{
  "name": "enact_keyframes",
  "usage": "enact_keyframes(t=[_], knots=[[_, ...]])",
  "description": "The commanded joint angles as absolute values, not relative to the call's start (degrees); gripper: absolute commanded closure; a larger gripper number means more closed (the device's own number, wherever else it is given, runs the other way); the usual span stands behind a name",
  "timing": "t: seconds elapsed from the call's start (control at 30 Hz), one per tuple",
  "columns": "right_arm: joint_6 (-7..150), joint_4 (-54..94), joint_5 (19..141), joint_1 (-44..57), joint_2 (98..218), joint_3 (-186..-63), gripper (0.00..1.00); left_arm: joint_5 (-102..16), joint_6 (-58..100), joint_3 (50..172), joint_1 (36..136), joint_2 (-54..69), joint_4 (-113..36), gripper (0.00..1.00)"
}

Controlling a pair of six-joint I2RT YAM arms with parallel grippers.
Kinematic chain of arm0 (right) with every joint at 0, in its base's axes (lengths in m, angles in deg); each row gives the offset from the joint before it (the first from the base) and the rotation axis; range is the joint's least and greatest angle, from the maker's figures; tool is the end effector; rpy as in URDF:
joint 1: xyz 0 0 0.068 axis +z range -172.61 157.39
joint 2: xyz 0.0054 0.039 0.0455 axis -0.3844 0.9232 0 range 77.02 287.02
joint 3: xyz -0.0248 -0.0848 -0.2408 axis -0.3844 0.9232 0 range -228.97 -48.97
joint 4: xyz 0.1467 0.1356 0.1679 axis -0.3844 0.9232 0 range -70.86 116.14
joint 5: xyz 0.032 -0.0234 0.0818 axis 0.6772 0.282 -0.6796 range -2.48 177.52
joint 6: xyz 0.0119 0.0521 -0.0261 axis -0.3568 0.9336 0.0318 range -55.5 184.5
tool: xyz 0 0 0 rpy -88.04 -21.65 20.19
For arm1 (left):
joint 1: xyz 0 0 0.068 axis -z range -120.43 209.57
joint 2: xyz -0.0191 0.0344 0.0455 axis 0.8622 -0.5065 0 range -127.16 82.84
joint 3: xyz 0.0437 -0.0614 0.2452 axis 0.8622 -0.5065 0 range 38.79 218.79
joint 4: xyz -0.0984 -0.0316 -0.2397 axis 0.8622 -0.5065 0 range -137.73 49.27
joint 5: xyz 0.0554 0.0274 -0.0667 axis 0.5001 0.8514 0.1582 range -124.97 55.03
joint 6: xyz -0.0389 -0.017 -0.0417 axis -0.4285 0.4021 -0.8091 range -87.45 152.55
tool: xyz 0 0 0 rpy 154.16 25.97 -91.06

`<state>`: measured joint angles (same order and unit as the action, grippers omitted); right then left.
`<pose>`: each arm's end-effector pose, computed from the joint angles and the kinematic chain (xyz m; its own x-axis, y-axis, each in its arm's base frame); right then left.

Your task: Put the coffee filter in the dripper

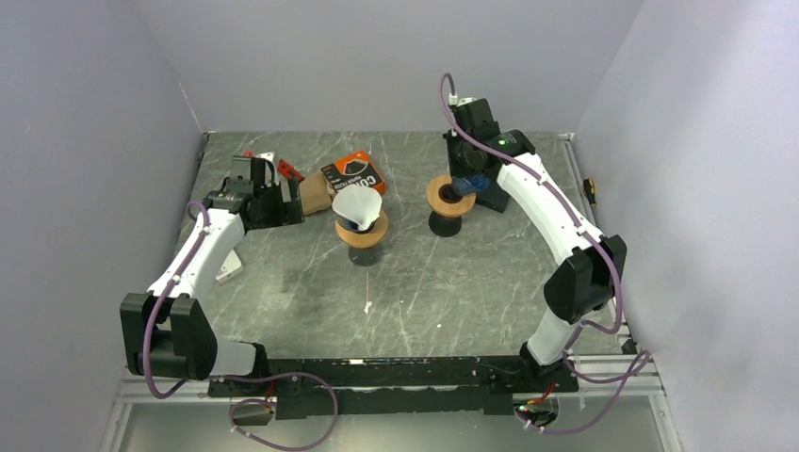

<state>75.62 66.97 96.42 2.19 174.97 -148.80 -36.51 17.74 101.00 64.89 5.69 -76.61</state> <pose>0.3459 0.1524 0.3421 -0.7014 -0.1141 -0.7036 -0.1848 0.9825 0.0249 0.2897 -0.0282 0.2583 -0.7741 -0.1846 -0.6055 -0.0914 0.9791 -0.1817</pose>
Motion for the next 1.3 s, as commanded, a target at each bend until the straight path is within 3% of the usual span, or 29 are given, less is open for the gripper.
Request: enact_keyframes(t=[0.0,0.3,0.57,0.7,0.83,1.13,1.27], knots=[[73.54,64.22,99.87,4.15,174.58,-148.01,1.0,-35.82,16.24,101.34,64.67,7.36,-75.93,0.01],[71.99,65.32,107.89,9.15,177.97,-149.74,1.0,-35.98,16.5,101.69,64.67,7.69,-76.1,0.0],[72.22,68.27,115.75,13.95,181.11,-150.99,0.87,-35.36,16.82,101.76,64.58,8.04,-76.06,0.0],[73.12,65.96,112.78,14.39,178.43,-148.31,0.67,-35.5,16.91,101.97,64.58,8.15,-76.14,0.0],[74.26,63.95,108.75,14.4,176.5,-147.26,0.59,-35.44,17.02,101.93,64.58,8.47,-76.06,0.0],[76.57,63.1,103.76,14.31,173.37,-149.78,0.2,-35.93,17.21,104.28,64.5,8.4,-75.88,0.0],[77.92,61.73,101.35,13.56,170.88,-149.28,0.11,-37.35,16.83,108.42,64.49,7.79,-75.24,0.01]])
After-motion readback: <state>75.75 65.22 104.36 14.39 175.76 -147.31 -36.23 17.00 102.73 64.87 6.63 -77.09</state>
